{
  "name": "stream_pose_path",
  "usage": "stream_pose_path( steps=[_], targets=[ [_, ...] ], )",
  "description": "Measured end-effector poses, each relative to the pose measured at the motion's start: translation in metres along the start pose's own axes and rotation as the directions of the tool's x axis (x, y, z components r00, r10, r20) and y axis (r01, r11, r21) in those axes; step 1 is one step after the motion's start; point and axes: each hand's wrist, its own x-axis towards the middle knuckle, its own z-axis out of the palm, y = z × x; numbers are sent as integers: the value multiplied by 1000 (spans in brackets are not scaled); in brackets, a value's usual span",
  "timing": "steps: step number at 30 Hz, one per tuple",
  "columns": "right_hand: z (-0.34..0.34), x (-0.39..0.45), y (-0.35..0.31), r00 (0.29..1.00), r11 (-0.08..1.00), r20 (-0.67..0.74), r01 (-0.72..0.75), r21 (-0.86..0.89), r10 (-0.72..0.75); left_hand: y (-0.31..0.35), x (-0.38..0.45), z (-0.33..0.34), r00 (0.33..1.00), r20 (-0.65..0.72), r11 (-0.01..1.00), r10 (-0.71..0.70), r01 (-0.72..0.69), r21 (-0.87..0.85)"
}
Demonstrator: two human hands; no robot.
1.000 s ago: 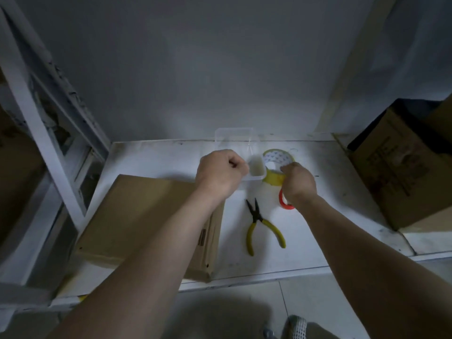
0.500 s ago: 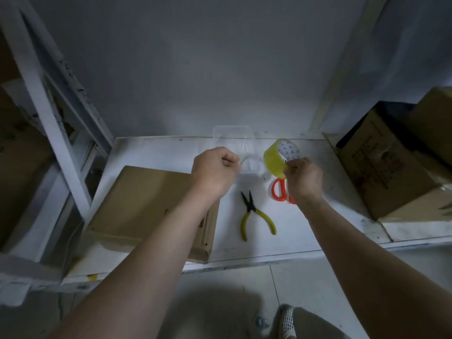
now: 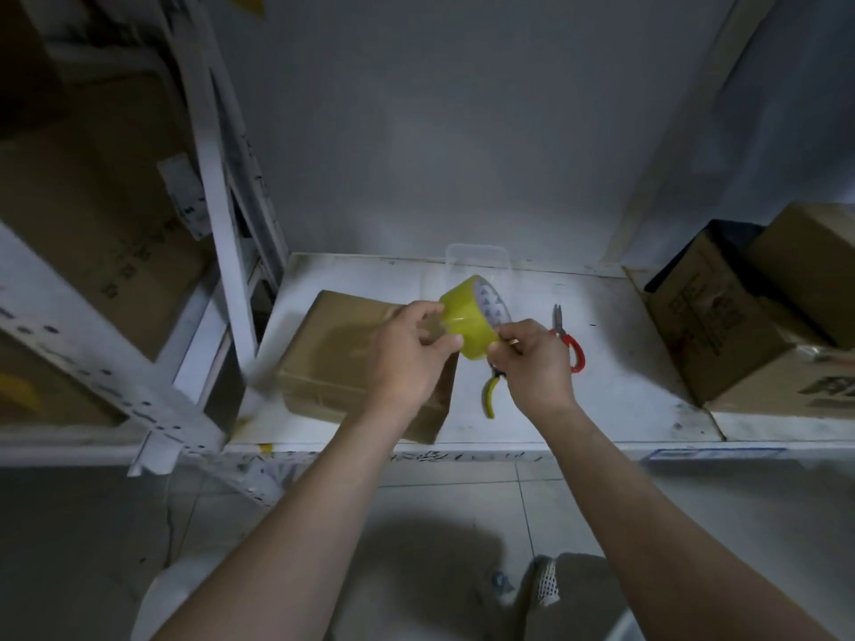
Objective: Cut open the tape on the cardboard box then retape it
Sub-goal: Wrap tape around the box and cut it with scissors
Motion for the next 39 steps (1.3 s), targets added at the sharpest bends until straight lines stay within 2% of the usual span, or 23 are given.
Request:
stream_pose_path(
  steps=[4,8,12,14,16,18,20,21,25,28,31,36,39],
  targets=[
    [3,-17,-15,999,999,41,28,-24,-27,2,-8,-19,999,-35,998,25,-23,60],
    [-2,-28,-26,993,994,70,94,-55,-91,7,-14,-35,999,30,992,40,-43,116],
    [-13,-37,-39,980,995,171,104,-5,-102,18,-23,-53,988,142,980,-59,84,-180],
    [-15,-45,-48,977,993,179,111,35,-116,23,-27,-60,981,160,952,-105,146,-268],
    [-12,-57,-57,970,974,124,218,-67,-209,28,-32,-62,967,187,919,-173,226,-322],
    [-1,-66,-61,931,888,87,365,-279,-355,32,-37,-62,939,245,856,-242,325,-402],
    [9,-71,-62,904,820,56,409,-401,-423,33,-42,-61,914,288,803,-285,392,-450],
    [12,-73,-61,901,823,25,406,-396,-433,32,-44,-62,911,290,792,-292,401,-461],
    [24,-84,-60,910,906,-95,381,-185,-403,29,-50,-64,941,226,838,-251,328,-435],
    [33,-92,-66,924,948,-213,314,-53,-318,28,-55,-61,961,177,850,-211,270,-453],
    [38,-93,-69,932,973,-279,216,-86,-232,27,-58,-56,972,136,849,-191,233,-475],
    [31,-86,-67,959,982,-214,175,-72,-186,24,-61,-56,973,198,869,-121,201,-452],
    [21,-79,-60,989,987,-141,63,150,-41,14,-59,-59,962,243,905,-121,208,-371]
  ],
)
